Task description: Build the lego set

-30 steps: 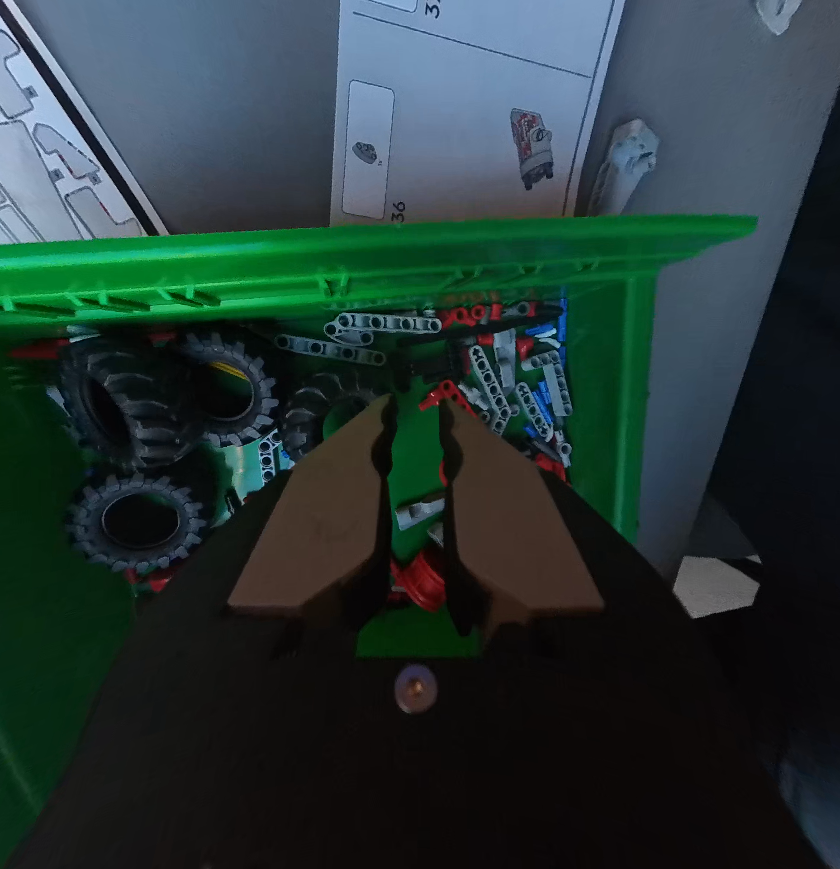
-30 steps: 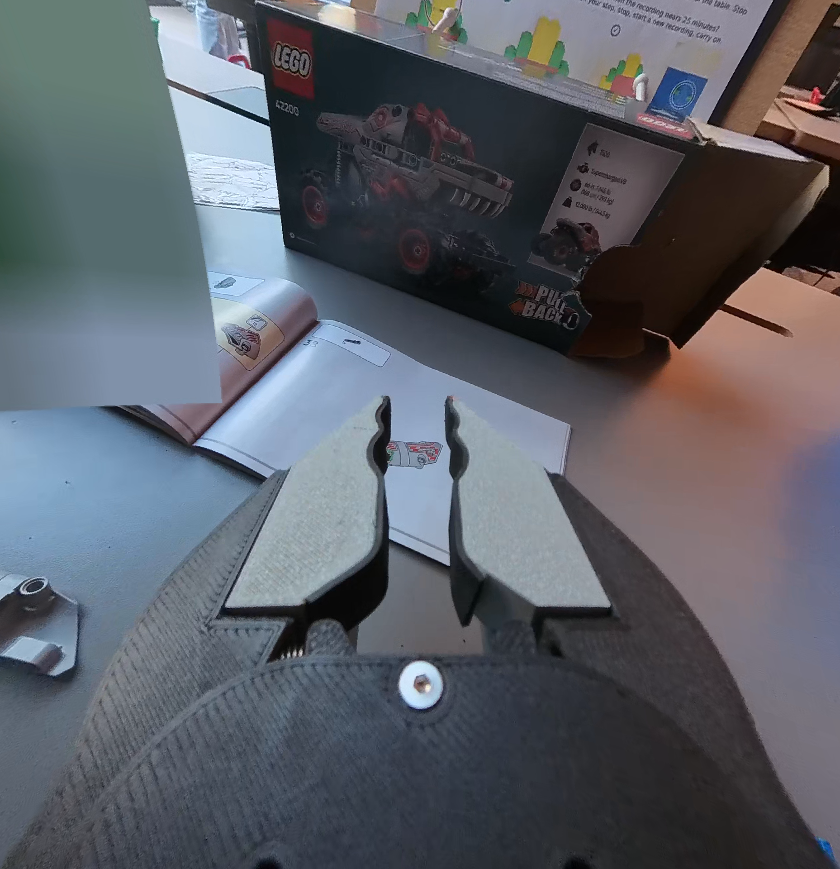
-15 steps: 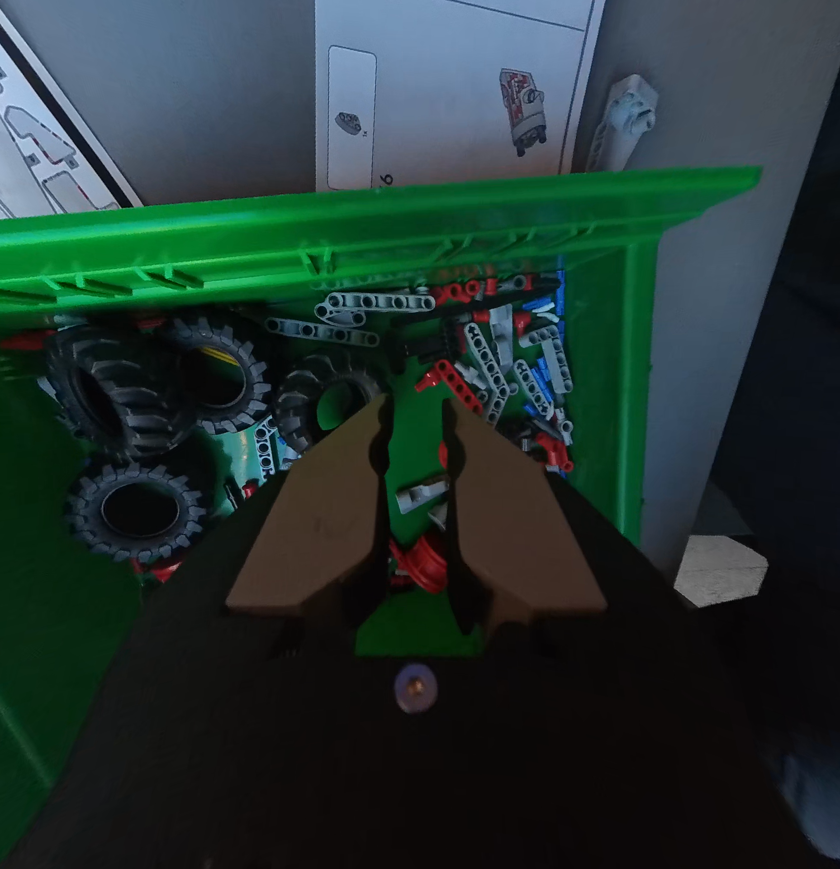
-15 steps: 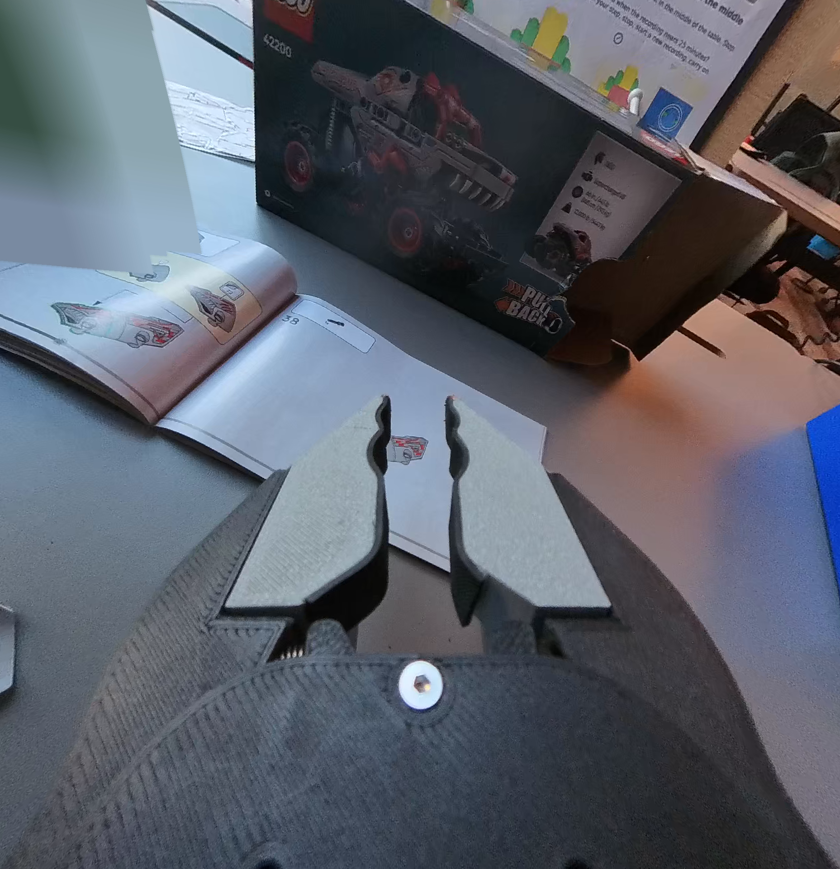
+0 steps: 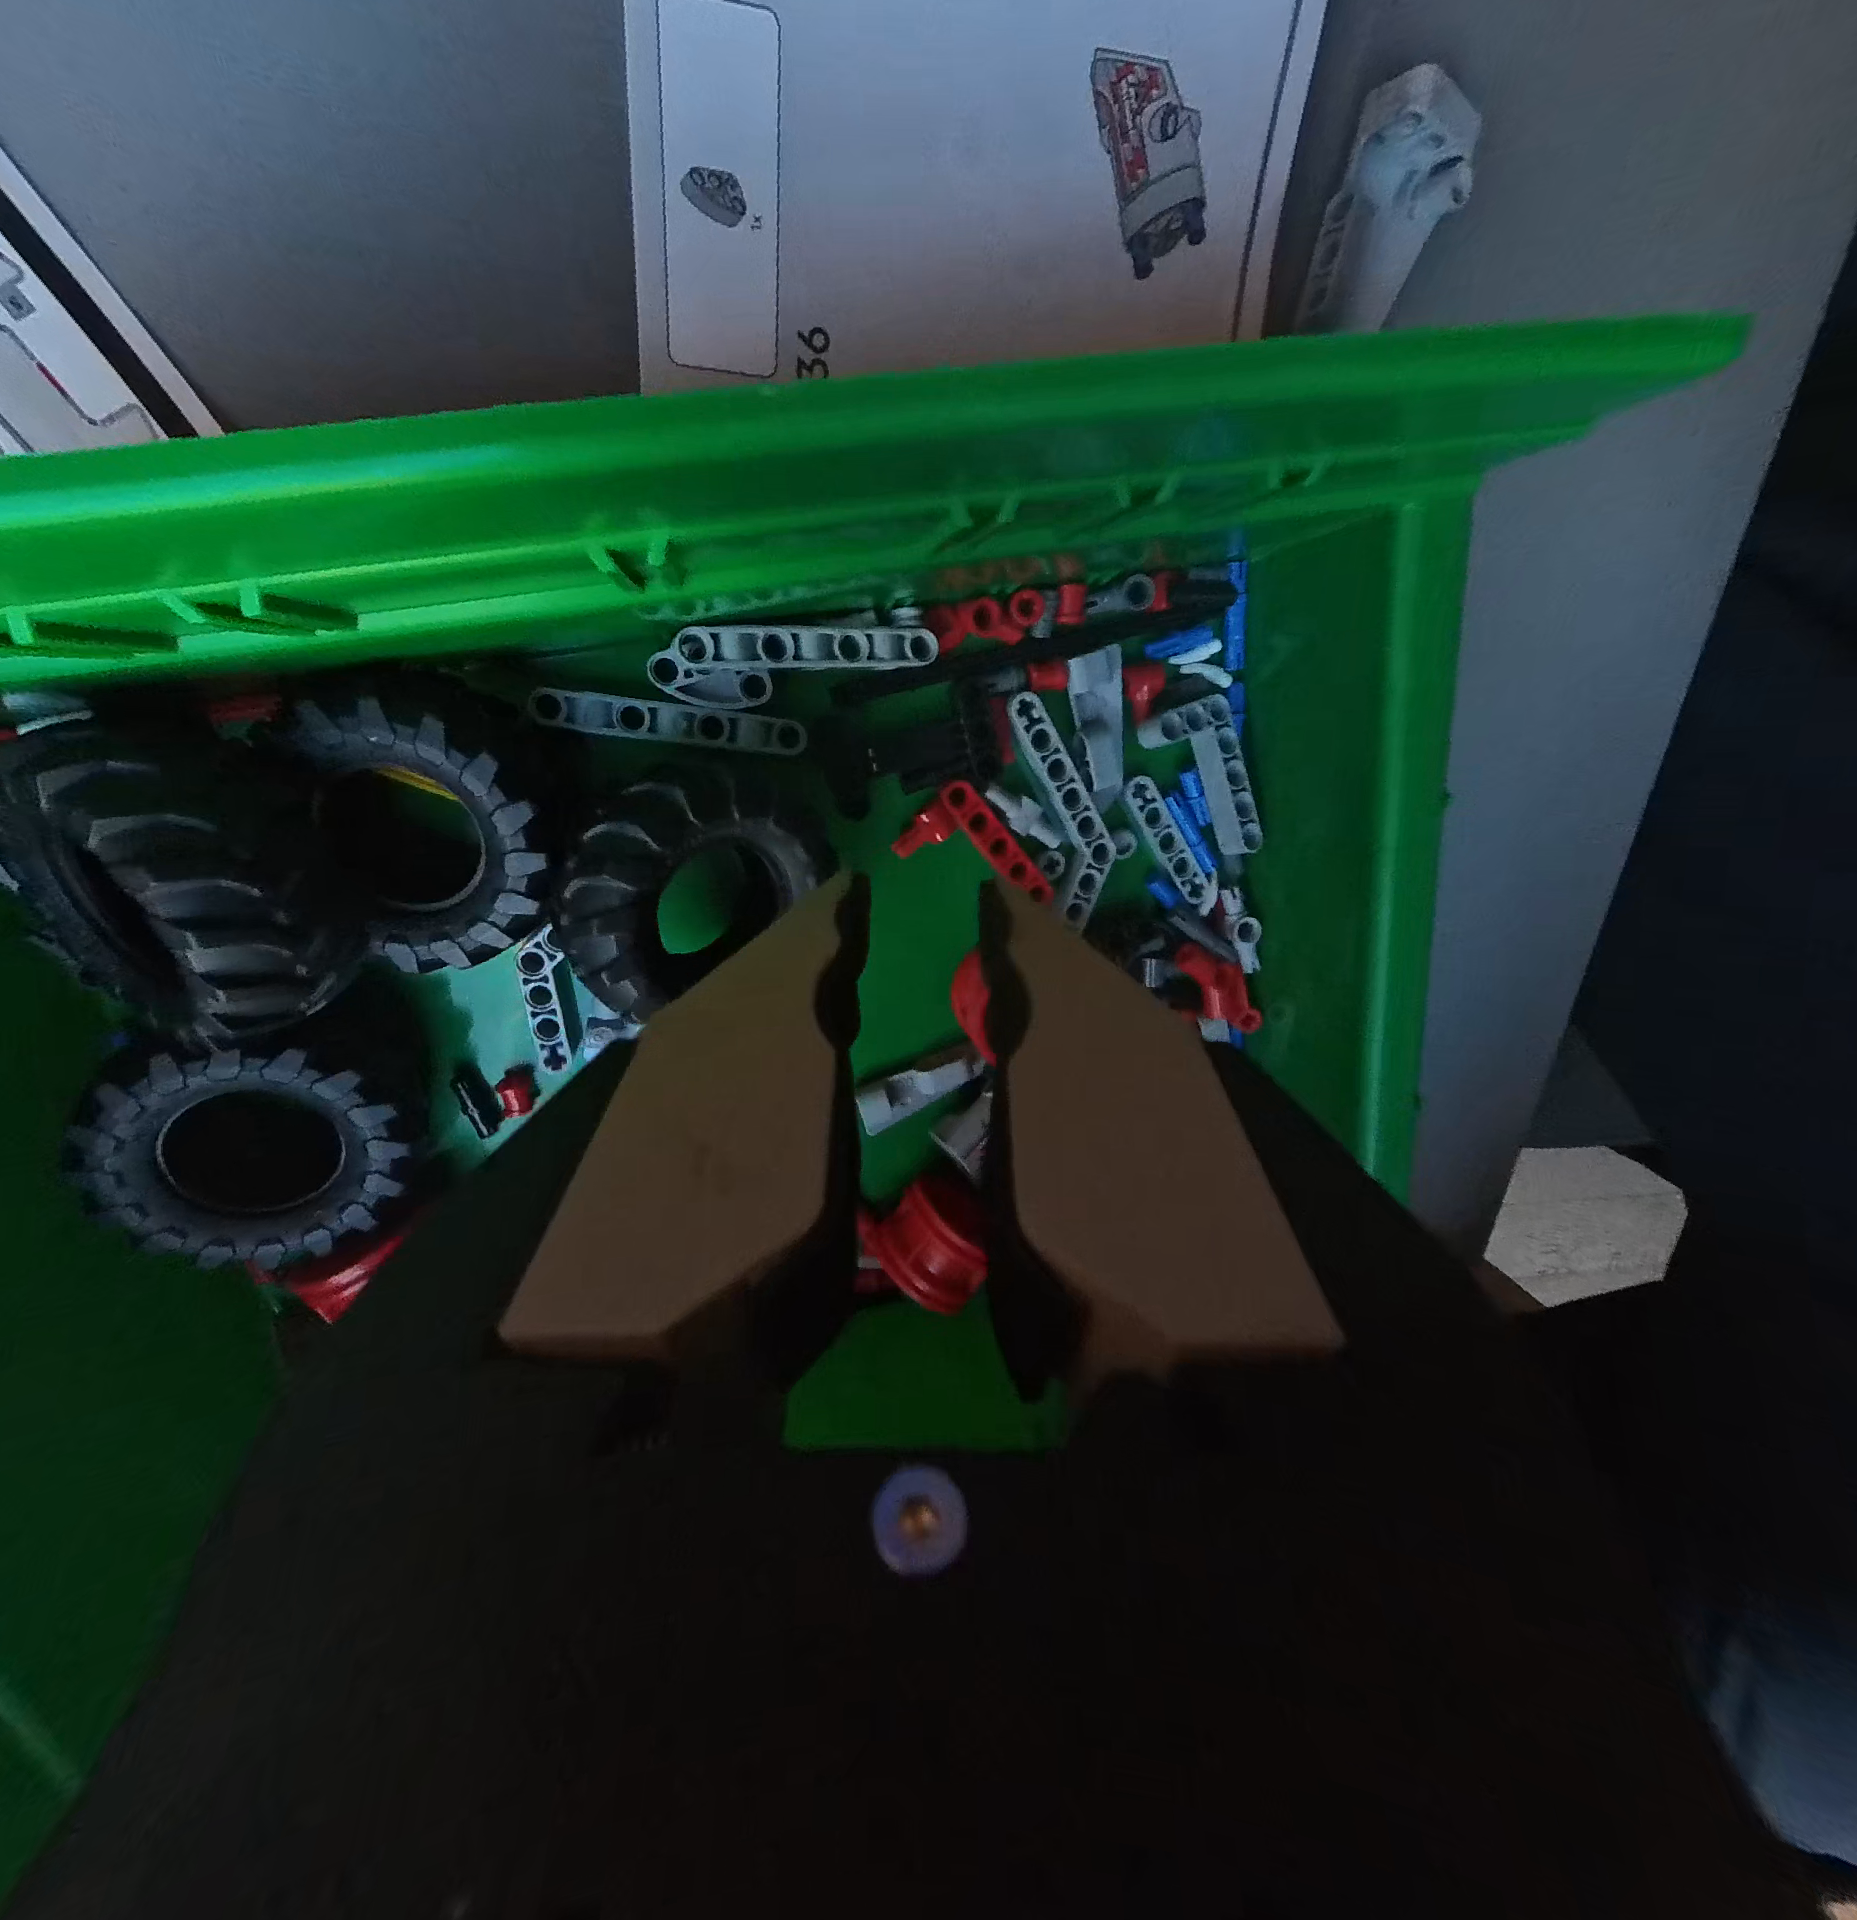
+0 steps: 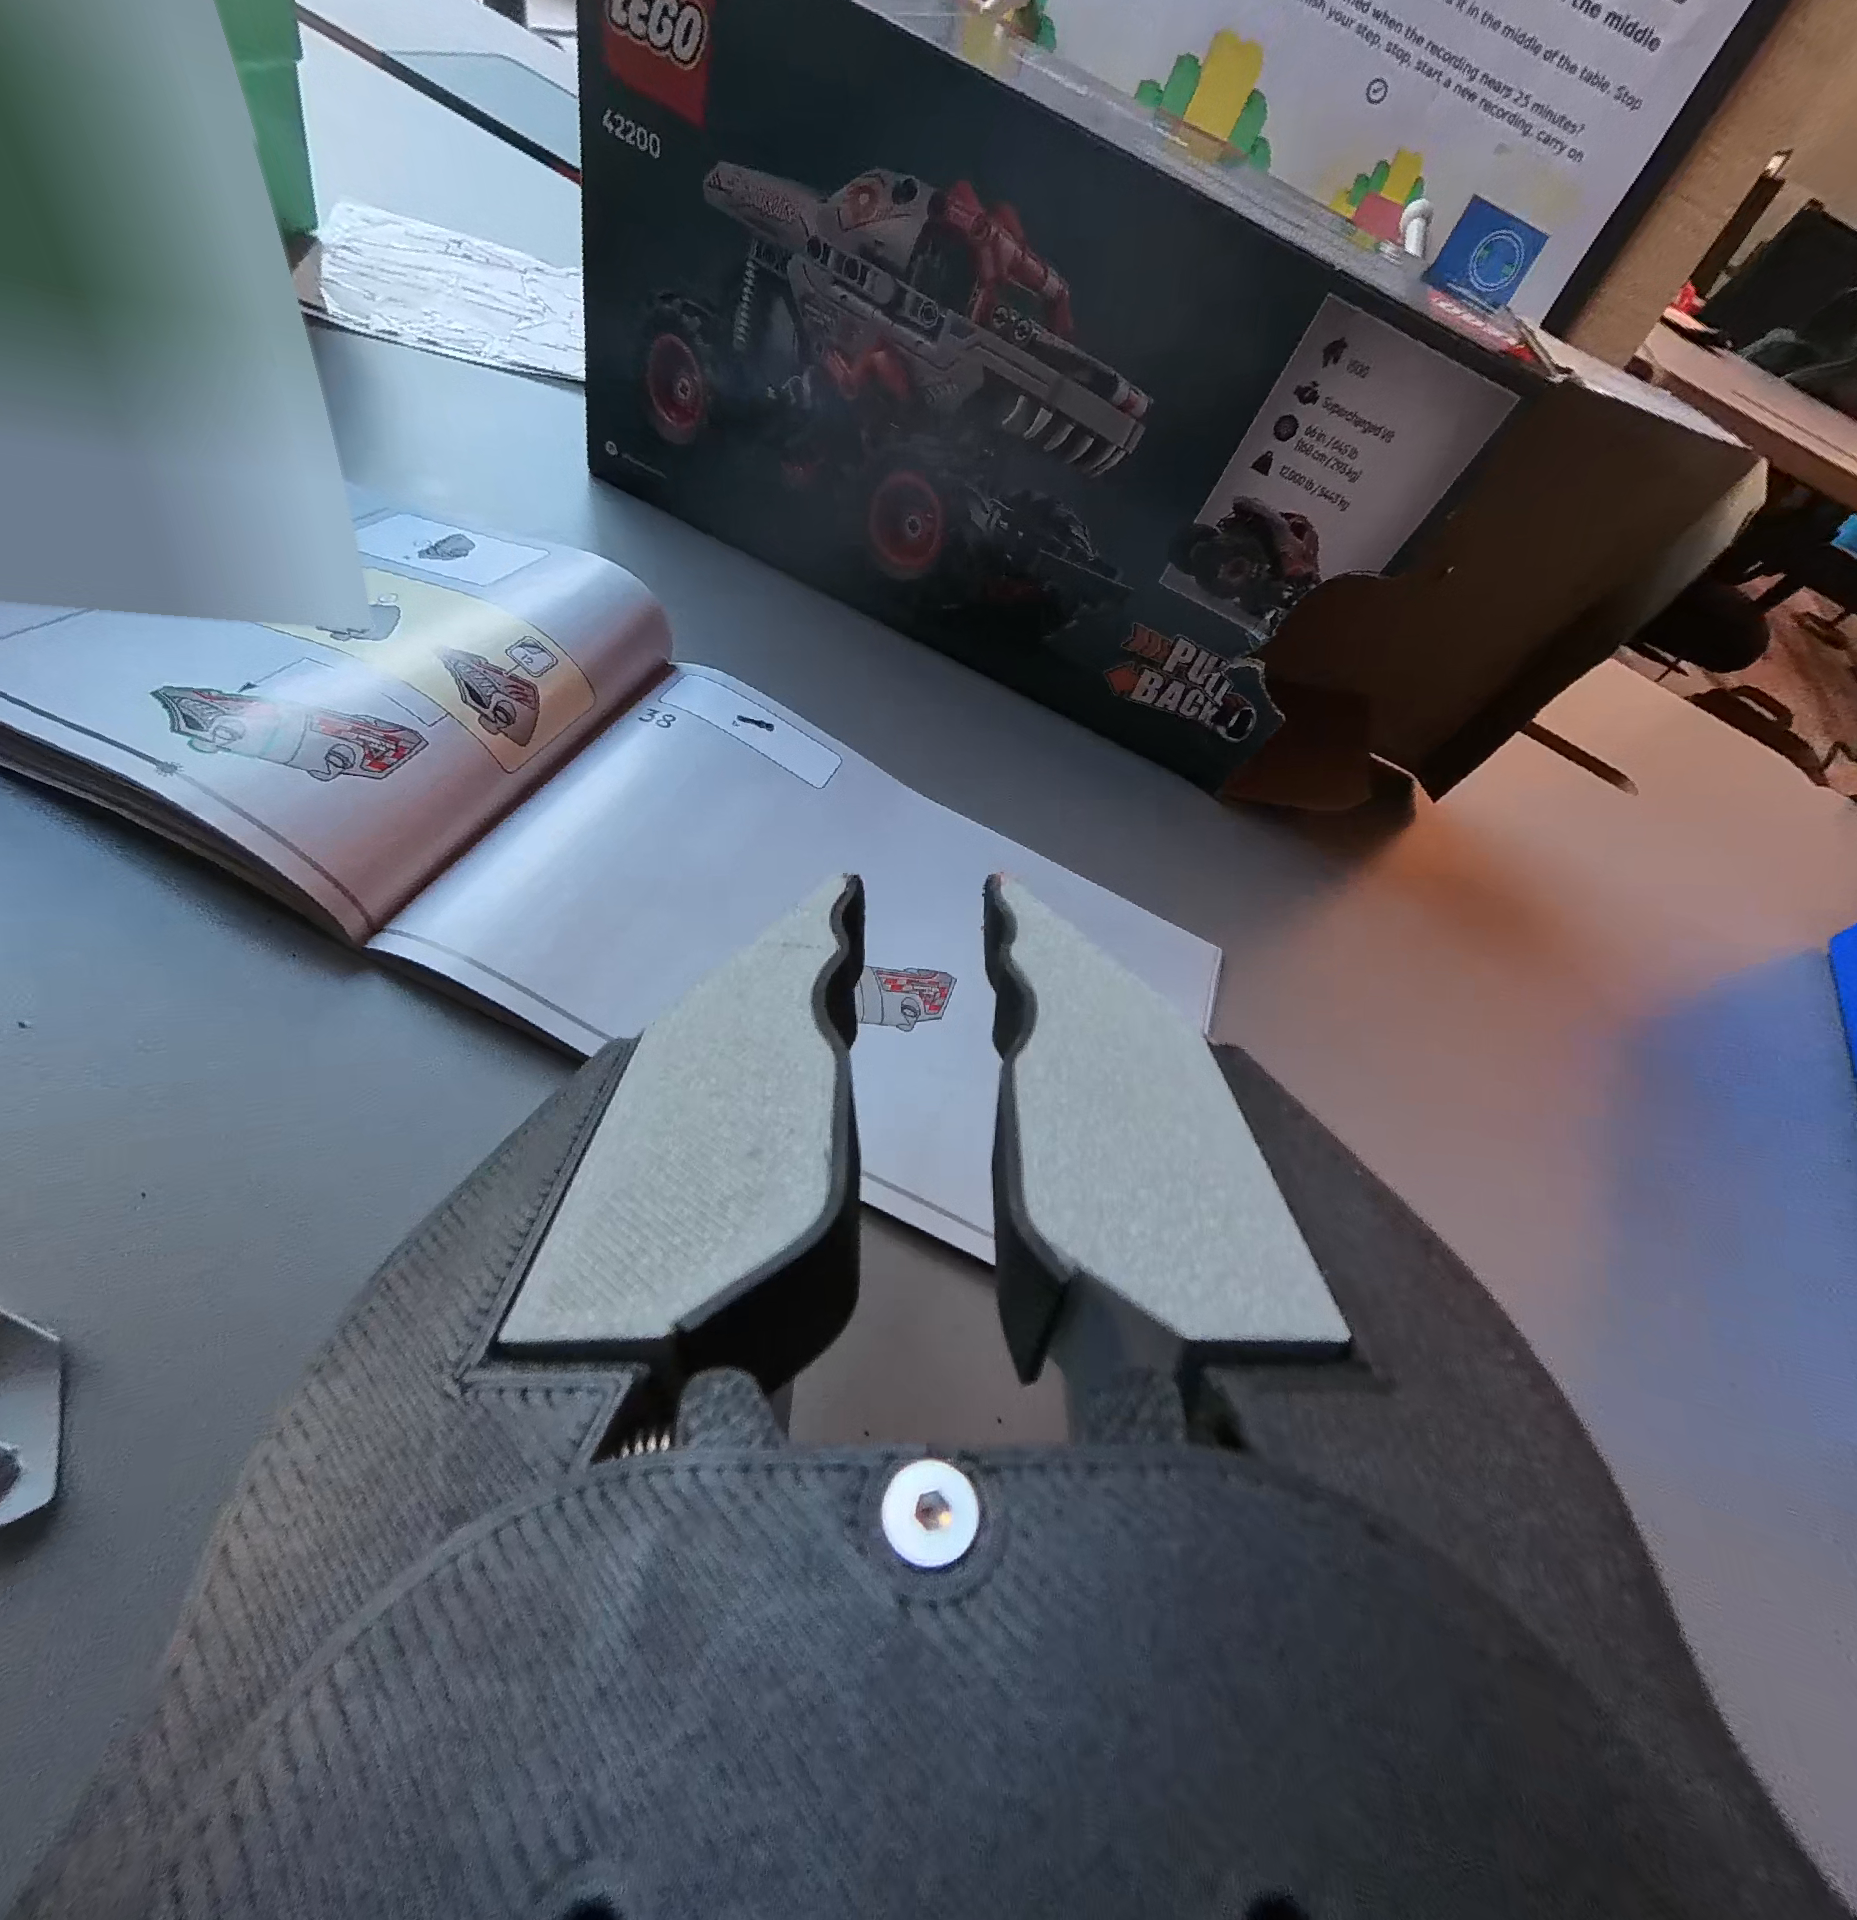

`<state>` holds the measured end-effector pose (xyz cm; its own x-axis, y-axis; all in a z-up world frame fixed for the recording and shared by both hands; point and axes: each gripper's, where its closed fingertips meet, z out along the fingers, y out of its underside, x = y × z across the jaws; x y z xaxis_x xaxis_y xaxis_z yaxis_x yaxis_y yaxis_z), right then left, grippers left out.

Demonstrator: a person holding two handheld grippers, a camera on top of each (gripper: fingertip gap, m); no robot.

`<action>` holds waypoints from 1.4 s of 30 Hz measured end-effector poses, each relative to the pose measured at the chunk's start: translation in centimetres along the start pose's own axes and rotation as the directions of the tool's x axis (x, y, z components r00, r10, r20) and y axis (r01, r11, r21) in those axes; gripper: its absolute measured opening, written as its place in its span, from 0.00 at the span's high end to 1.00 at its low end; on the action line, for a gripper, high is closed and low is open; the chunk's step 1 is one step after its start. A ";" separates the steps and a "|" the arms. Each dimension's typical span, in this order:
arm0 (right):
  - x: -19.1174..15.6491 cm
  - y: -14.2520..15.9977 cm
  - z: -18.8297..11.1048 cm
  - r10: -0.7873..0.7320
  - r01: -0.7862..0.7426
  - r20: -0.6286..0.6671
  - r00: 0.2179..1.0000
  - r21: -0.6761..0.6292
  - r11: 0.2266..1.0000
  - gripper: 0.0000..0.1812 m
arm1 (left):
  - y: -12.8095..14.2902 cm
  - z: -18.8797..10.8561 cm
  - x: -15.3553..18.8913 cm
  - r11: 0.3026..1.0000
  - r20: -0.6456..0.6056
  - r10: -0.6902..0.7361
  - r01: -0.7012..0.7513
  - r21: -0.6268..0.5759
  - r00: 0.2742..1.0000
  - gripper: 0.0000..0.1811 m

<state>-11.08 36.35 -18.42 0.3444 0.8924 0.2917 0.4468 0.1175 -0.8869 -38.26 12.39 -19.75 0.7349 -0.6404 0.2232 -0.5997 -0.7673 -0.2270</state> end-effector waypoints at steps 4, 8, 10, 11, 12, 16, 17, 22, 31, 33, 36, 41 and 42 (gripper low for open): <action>0.0 0.0 0.0 0.003 -0.003 0.005 1.000 0.001 1.000 0.89 | 0.6 0.3 0.8 1.000 -0.034 0.008 -0.009 -0.030 0.999 0.89; -0.1 0.0 0.0 -0.001 0.001 0.005 1.000 0.002 1.000 0.90 | 2.8 2.0 0.9 0.985 -0.033 0.003 -0.009 -0.171 0.999 0.85; 0.0 0.0 0.0 0.000 0.000 0.005 1.000 0.001 1.000 0.89 | 3.4 2.4 0.8 0.975 -0.031 -0.024 0.017 -0.220 0.999 0.82; 0.0 0.0 0.0 0.001 -0.001 0.005 1.000 0.000 1.000 0.89 | 3.3 2.4 0.8 0.976 -0.038 -0.036 0.027 -0.216 0.999 0.84; 0.0 0.0 0.0 0.001 -0.001 0.006 1.000 0.000 1.000 0.89 | 3.3 2.3 0.6 0.977 -0.027 -0.036 0.030 -0.210 0.999 0.85; -0.1 0.1 0.1 -0.002 0.002 0.009 1.000 -0.007 1.000 0.89 | 3.7 1.6 -1.5 0.977 0.068 -0.073 0.085 -0.198 0.995 0.94; -0.1 0.1 0.1 -0.004 0.004 0.009 1.000 -0.008 1.000 0.90 | 4.0 1.4 -1.9 0.973 0.081 -0.092 0.107 -0.204 0.992 0.94; -0.2 0.2 0.2 -0.011 0.011 0.009 1.000 -0.013 1.000 0.90 | 3.8 0.6 -2.1 0.981 0.089 -0.096 0.110 -0.161 0.991 0.94; -0.2 0.3 0.2 -0.020 0.020 0.000 1.000 -0.020 1.000 0.90 | 3.5 -0.1 -1.4 0.987 0.083 -0.069 0.080 -0.138 0.994 0.93; -0.2 0.3 0.2 -0.021 0.021 -0.002 1.000 -0.020 1.000 0.90 | 3.5 -0.4 -1.1 0.989 0.077 -0.060 0.070 -0.131 0.995 0.92; -0.1 0.3 0.2 -0.020 0.020 -0.004 1.000 -0.021 1.000 0.90 | 3.6 -0.7 -0.7 0.991 0.070 -0.048 0.056 -0.124 0.996 0.92; -0.1 0.4 0.3 -0.023 0.023 -0.004 1.000 -0.024 0.999 0.90 | 3.8 -1.0 -1.1 0.990 0.087 -0.061 0.071 -0.119 0.994 0.92; -0.2 0.4 0.3 -0.023 0.023 -0.003 1.000 -0.024 0.999 0.90 | 3.8 -1.1 -1.2 0.990 0.088 -0.064 0.074 -0.117 0.994 0.92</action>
<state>-11.18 36.37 -18.88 0.3366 0.8879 0.3137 0.4745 0.1278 -0.8709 -41.77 10.18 -19.86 0.7965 -0.5849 0.1530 -0.5769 -0.8110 -0.0972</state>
